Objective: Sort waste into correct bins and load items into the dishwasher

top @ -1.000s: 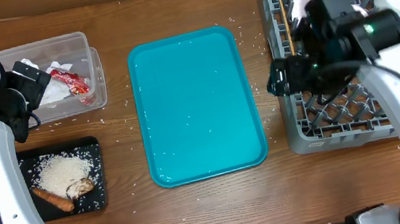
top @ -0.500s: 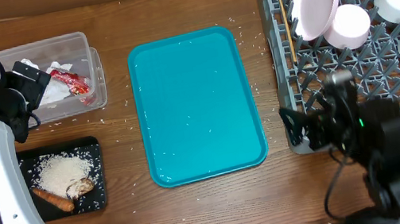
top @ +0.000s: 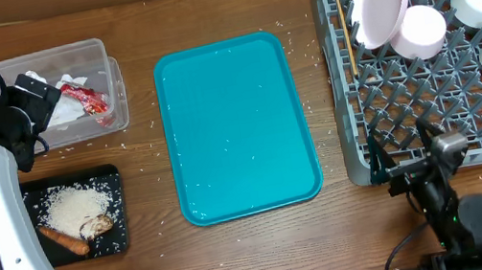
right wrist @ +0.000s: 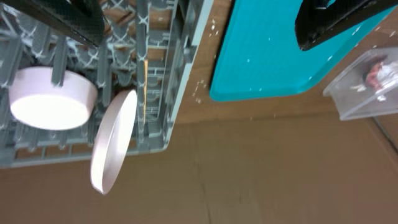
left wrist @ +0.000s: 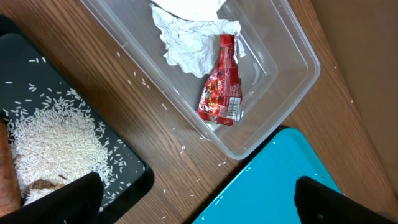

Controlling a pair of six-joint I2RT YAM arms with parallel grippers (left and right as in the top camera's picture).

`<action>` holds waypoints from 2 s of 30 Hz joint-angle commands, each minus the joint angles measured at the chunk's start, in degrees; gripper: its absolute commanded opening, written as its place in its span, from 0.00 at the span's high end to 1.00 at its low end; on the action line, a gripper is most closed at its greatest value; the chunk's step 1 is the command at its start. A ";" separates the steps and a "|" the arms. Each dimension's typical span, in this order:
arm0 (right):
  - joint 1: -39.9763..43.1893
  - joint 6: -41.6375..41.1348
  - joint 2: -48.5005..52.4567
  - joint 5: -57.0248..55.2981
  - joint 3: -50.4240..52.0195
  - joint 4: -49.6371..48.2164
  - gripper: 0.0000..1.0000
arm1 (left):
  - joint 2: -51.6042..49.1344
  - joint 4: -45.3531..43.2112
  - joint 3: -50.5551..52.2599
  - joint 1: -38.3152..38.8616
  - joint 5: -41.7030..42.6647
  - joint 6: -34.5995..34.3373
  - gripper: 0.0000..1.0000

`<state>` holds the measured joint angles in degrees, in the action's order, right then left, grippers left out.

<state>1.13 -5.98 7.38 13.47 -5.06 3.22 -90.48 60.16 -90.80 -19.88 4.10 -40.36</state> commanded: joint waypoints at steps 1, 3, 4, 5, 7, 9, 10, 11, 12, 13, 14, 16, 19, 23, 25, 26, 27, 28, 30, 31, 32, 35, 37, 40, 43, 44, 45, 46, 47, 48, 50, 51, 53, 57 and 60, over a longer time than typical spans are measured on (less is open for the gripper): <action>0.24 0.26 -5.60 -1.86 4.61 -2.71 0.00 | 0.76 -0.09 -1.05 0.02 -0.24 -0.37 0.00; 0.13 0.44 -7.28 -3.04 4.61 -2.71 0.00 | 0.76 -0.09 -1.05 0.02 -0.24 -0.35 0.00; 0.11 0.46 -7.26 -3.91 4.59 -3.10 0.00 | 0.76 -0.09 -1.05 0.02 -0.24 -0.35 0.00; 0.11 0.46 -7.26 -4.52 4.59 -2.97 0.00 | 0.76 -0.09 -1.05 0.02 -0.24 -0.35 0.00; 0.11 0.46 -7.26 -6.67 4.59 -0.46 0.00 | 0.76 -0.09 -1.05 0.02 -0.24 -0.35 0.00; -0.13 0.48 -7.26 -8.90 4.59 1.29 0.00 | 0.76 -0.09 -1.05 0.02 -0.24 -0.35 0.00; -0.28 0.48 -7.26 -10.23 4.57 1.40 0.00 | 0.76 -0.09 -1.05 0.02 -0.24 -0.35 0.00; -0.46 0.48 -7.26 -11.23 4.59 1.53 0.00 | 0.76 -0.09 -1.05 0.02 -0.24 -0.35 0.00; -0.61 0.46 -7.26 -12.59 4.57 1.60 0.00 | 0.76 -0.09 -1.05 0.02 -0.24 -0.37 0.00; -0.74 0.46 -7.26 -13.14 4.57 1.62 0.00 | 0.76 -0.09 -1.05 0.02 -0.24 -0.35 0.00; -0.79 0.42 -7.26 -13.18 4.59 1.60 0.00 | 0.76 -0.09 -1.05 0.02 -0.24 -0.35 0.00; -0.79 0.42 -7.26 -12.90 4.59 1.60 0.00 | 0.76 -0.09 -1.05 0.02 -0.24 -0.37 0.00; -0.79 0.42 -7.23 -12.98 4.59 1.60 0.00 | 0.76 -0.07 -1.05 0.02 -0.24 -0.35 0.00; -0.79 0.42 -7.21 -12.98 4.59 1.60 0.00 | 0.76 -0.09 -1.05 0.02 -0.24 -0.35 0.00; -0.79 0.42 -7.21 -12.98 4.57 1.60 0.00 | 0.76 -0.09 -1.05 0.02 -0.24 -0.37 0.00; -0.79 0.42 -7.21 -12.98 4.59 1.60 0.00 | 0.76 -0.09 -1.05 0.02 -0.24 -0.35 0.00; -0.79 0.42 -7.21 -12.98 4.59 1.60 0.00 | 0.76 -0.09 -1.05 0.02 -0.24 -0.37 0.00; -0.79 0.42 -7.21 -12.98 4.59 1.60 0.00 | 0.76 -0.09 -1.05 0.02 -0.24 -0.37 0.00; -0.79 0.42 -7.21 -12.98 4.59 1.60 0.00 | 0.76 -0.09 -1.05 0.02 -0.24 -0.37 0.00; -0.79 0.42 -7.21 -12.98 4.59 1.60 0.00 | 0.76 -0.09 -1.05 0.02 -0.24 -0.35 0.00; -0.79 0.42 -7.21 -12.98 4.59 1.60 0.00 | 0.76 -0.09 -1.05 0.02 -0.22 -0.37 0.00; -0.79 0.42 -7.21 -12.98 4.59 1.60 0.00 | 0.76 -0.09 -1.05 0.02 -0.24 -0.35 0.00; -0.79 0.42 -7.21 -12.98 4.57 1.60 0.00 | 0.76 -0.09 -1.05 0.02 -0.24 -0.37 0.00; -0.79 0.42 -7.21 -12.98 4.59 1.60 0.00 | 0.76 -0.09 -1.05 0.02 -0.24 -0.37 0.00; -0.79 0.42 -7.21 -12.98 4.59 1.60 0.00 | 0.76 -0.09 -1.05 0.02 -0.24 -0.35 0.00; -0.79 0.42 -7.21 -12.98 4.59 1.60 0.00 | 0.76 -0.09 -1.05 0.02 -0.24 -0.35 0.00; -0.79 0.42 -7.21 -12.98 4.59 1.60 0.00 | 0.76 -0.09 -1.05 0.02 -0.24 -0.37 0.00; -0.79 0.42 -7.21 -12.98 4.57 1.60 0.00 | 0.76 -0.09 -1.05 0.02 -0.24 -0.37 0.00; -0.79 0.42 -7.21 -12.98 4.59 1.60 0.00 | 0.76 -0.09 -1.05 0.02 -0.24 -0.35 0.00; -0.79 0.42 -7.21 -12.98 4.59 1.60 0.00 | 0.76 -0.09 -1.05 0.02 -0.24 -0.33 0.00; -0.79 0.42 -7.21 -12.98 4.59 1.60 0.00 | 0.76 1.66 -1.05 0.02 -0.22 2.36 0.00; -0.79 0.42 -7.21 -12.98 4.59 1.60 0.00 | 0.76 3.56 -1.05 0.02 0.02 3.21 0.00; -0.79 0.42 -7.21 -12.98 4.59 1.60 0.00 | 0.81 8.31 -0.85 0.04 -0.31 3.13 0.00; -0.79 0.42 -7.21 -12.98 4.59 1.60 0.00 | 1.84 12.66 3.06 0.70 -1.22 3.13 0.00; -0.79 0.42 -7.21 -12.98 4.59 1.60 0.00 | 5.14 8.50 10.25 2.62 -3.10 3.23 0.00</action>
<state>0.64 -5.93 0.69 1.04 -1.06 5.13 -89.03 71.02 -86.41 -19.27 3.33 -38.61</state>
